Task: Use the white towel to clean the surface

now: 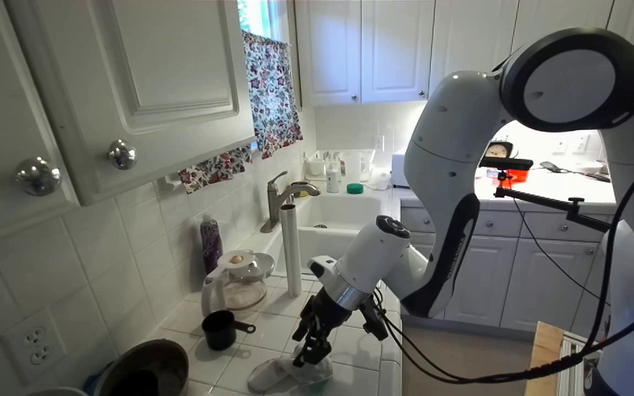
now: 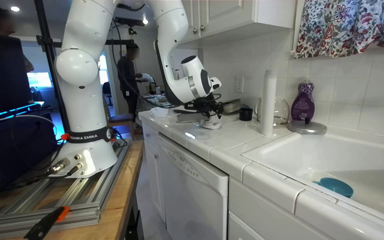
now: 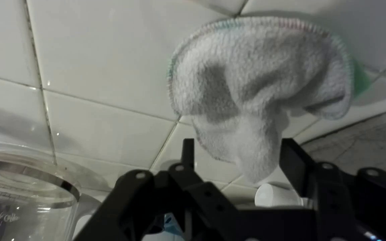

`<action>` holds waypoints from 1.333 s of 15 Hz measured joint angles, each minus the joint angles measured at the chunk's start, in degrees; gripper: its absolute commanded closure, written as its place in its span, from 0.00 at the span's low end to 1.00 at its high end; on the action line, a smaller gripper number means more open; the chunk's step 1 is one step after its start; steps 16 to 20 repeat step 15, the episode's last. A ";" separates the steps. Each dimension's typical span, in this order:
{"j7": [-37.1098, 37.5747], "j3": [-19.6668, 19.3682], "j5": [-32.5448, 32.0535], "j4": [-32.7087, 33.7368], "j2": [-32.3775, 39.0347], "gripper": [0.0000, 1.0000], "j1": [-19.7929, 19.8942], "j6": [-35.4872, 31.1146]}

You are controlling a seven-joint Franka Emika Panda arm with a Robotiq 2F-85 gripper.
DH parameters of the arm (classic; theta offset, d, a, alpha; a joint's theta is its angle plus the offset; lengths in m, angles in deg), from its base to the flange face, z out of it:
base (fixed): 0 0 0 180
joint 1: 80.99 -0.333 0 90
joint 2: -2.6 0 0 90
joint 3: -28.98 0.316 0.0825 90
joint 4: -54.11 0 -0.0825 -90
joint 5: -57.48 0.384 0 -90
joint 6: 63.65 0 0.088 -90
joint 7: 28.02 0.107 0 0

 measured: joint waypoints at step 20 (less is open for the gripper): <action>16.98 0.80 8.40 -19.30 -28.41 0.00 6.38 31.30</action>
